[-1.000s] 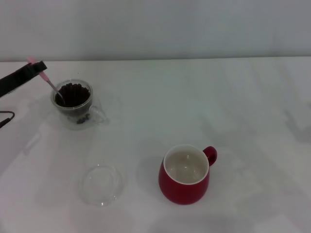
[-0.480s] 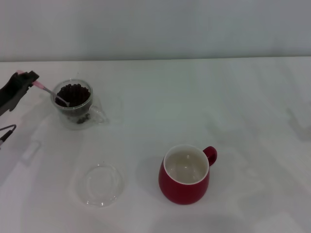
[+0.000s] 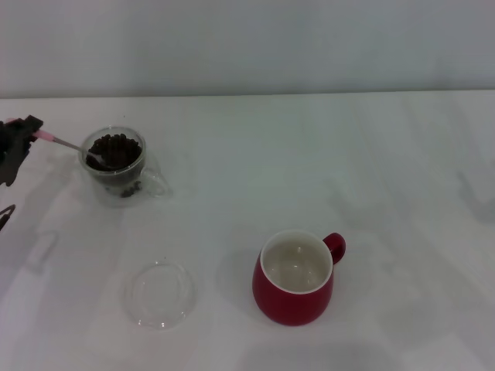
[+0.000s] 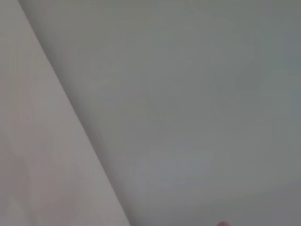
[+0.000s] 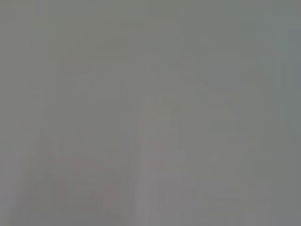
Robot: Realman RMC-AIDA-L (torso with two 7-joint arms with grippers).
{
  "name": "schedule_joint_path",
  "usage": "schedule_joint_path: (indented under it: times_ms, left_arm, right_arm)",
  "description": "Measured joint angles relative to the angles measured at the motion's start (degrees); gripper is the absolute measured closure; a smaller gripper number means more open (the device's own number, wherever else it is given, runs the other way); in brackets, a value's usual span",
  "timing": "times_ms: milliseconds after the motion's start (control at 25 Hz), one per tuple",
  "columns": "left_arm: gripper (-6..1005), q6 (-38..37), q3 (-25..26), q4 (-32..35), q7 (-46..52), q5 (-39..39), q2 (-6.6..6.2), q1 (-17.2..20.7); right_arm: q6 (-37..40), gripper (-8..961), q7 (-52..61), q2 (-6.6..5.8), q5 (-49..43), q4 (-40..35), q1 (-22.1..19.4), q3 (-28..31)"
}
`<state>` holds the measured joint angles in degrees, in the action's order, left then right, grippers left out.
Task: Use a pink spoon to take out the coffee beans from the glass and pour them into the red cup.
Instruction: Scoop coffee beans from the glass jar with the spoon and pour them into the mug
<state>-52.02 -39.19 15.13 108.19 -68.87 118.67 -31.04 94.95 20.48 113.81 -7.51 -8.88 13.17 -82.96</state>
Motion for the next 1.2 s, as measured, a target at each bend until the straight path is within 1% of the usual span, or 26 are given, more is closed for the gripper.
schedule_joint_path:
  times_ms: [320,600,880,920,960,1040,1200]
  left_arm:
    - [875,-4.3,-0.1,0.1,-1.0,2.7,0.04,2.0]
    - [875,-8.6,-1.6,0.9,-2.4,0.4,-0.19,1.3]
    - [876,-10.2,-9.0,1.8,-2.4,-0.4,-0.25,-1.4]
    - [876,-10.2,-9.0,1.8,-2.4,-0.4,-0.25,-1.4]
    - [876,-11.4,-11.0,1.8,-2.0,-0.4,-0.29,-2.4]
    - [875,-12.9,-13.1,1.8,-1.2,-0.5,-0.28,-3.5]
    - [875,-14.5,-15.9,1.7,0.2,-0.6,-0.23,-4.5]
  right_arm:
    - [-0.8,228,0.0,-0.22,0.0,-0.3,0.3,0.0]
    - [-0.8,228,0.0,-0.2,-0.1,-0.7,0.7,0.0]
    - [-0.8,228,0.0,-0.04,-0.1,-0.6,0.9,0.0]
    - [-0.8,228,0.0,0.01,-0.1,-0.6,0.8,0.0]
    - [-0.8,228,0.0,0.05,-0.1,-0.5,0.8,0.0]
    - [-0.8,228,0.0,0.1,-0.1,-0.3,0.8,-0.1]
    - [-0.7,228,0.0,0.33,0.0,-0.2,0.4,0.0]
